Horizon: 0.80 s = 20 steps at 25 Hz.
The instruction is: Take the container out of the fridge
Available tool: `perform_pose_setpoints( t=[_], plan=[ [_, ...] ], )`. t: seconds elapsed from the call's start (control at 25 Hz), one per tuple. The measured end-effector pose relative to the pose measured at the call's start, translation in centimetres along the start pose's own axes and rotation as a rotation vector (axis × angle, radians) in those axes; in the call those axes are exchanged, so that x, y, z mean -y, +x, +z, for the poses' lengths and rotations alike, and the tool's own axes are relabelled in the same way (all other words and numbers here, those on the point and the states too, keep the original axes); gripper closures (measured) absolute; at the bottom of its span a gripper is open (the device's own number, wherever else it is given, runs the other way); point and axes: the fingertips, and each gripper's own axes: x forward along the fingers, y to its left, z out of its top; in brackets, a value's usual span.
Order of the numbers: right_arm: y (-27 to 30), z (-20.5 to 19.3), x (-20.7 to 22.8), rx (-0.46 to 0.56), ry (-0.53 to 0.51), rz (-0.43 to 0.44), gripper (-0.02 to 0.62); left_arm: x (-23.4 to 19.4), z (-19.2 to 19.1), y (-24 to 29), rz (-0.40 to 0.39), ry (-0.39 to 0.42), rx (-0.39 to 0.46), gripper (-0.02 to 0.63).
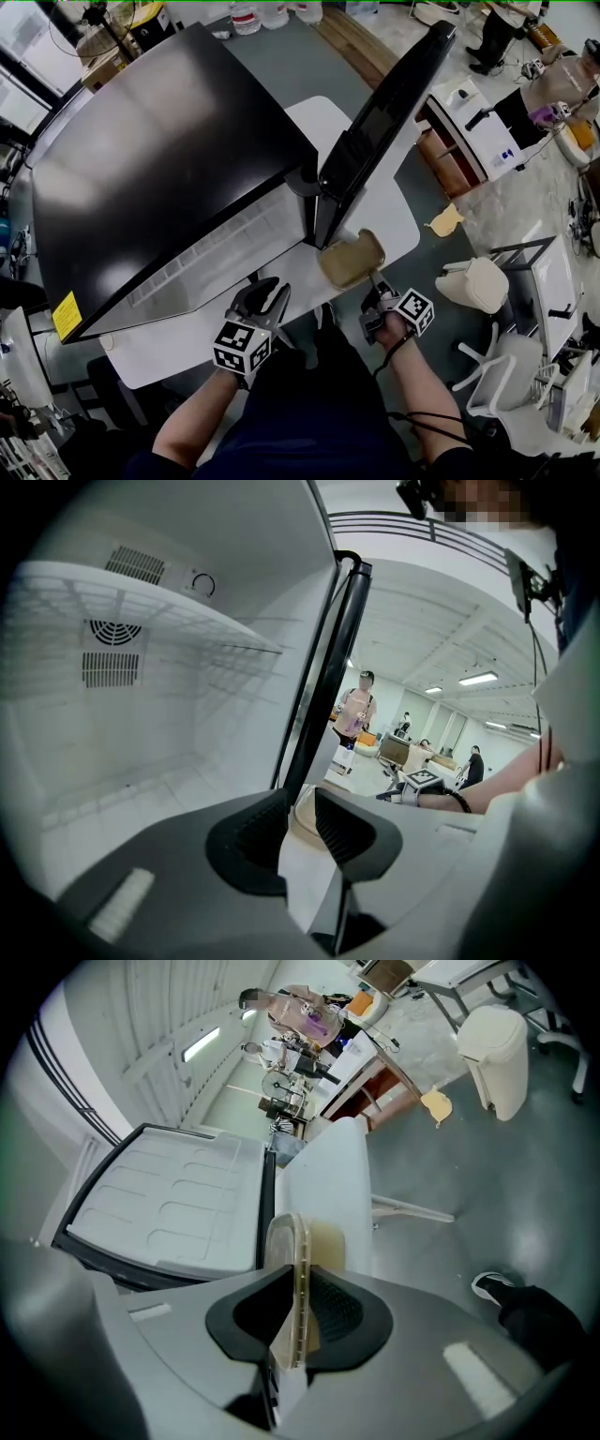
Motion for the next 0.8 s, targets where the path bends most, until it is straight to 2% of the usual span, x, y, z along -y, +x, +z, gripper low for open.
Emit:
perform_pose_setpoints(
  t=[0.2,0.4,0.64,0.8],
  plan=[
    [0.4,0.3,0.0,-0.011,-0.007,-0.013,0.534,-0.4,-0.1,0.1,0.013,-0.012,0.002,0.512],
    [0.2,0.6,-0.2,-0.01,-0.081,-0.043,0.521,-0.2,0.1,0.2,0.013,-0.017,0.008,0.514],
    [-0.4,0.5,-0.3,-0.009,-0.153,-0.057,0.416,-0.2,-0.1,-0.1,0.015,-0.019,0.011,0.512],
    [-1.1,0.9,-0.7,0.01,-0.228,-0.087,0.387,-0.6,0.0,-0.7,0.02,-0.023,0.019,0.513]
  ],
)
